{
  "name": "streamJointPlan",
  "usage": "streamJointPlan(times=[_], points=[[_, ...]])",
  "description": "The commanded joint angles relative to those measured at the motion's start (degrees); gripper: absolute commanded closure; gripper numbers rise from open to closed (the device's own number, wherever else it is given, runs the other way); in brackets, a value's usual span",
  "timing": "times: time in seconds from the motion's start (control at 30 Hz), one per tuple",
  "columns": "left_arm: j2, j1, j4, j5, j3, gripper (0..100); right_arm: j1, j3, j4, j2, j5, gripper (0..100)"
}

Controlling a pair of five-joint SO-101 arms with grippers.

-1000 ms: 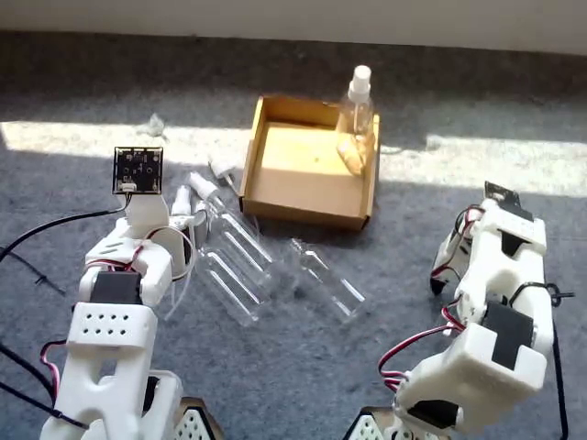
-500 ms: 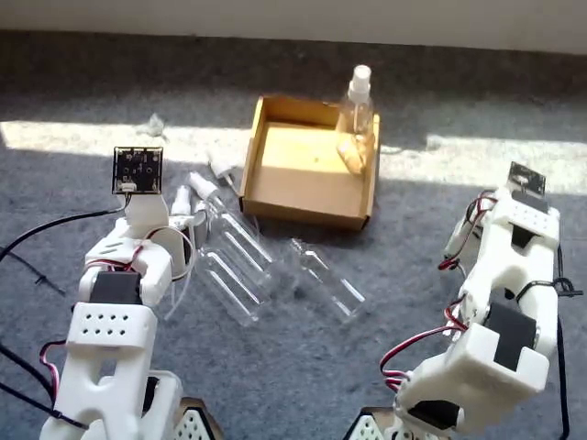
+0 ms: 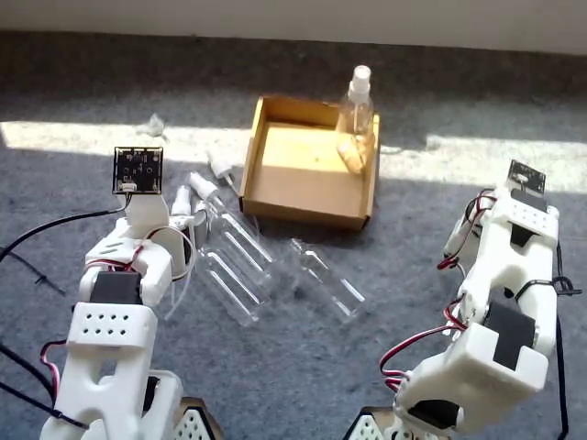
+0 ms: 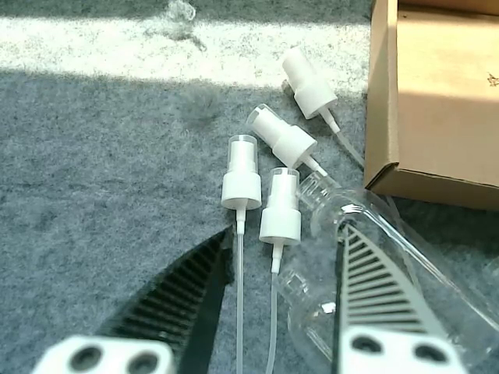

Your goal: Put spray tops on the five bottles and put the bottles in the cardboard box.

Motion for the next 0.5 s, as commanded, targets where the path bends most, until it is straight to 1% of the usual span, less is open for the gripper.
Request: streamJointPlan(times=[0.0,0.23,0.4,0.47], points=[[0.0,0.0,-1.1,-0.4,-0.2,80,-1.0,-2.2,-0.7,-0.2,-0.6,66.3],[0.0,0.0,-1.1,-0.4,-0.2,80,-0.8,2.1,-3.6,-0.2,-0.4,66.3],[0.0,0.0,-1.1,-0.4,-0.2,80,-1.0,1.9,-3.6,-0.3,-0.6,66.3],[0.0,0.0,-1.1,-0.4,-0.2,80,-1.0,1.9,-3.6,-0.3,-0.7,67.8]])
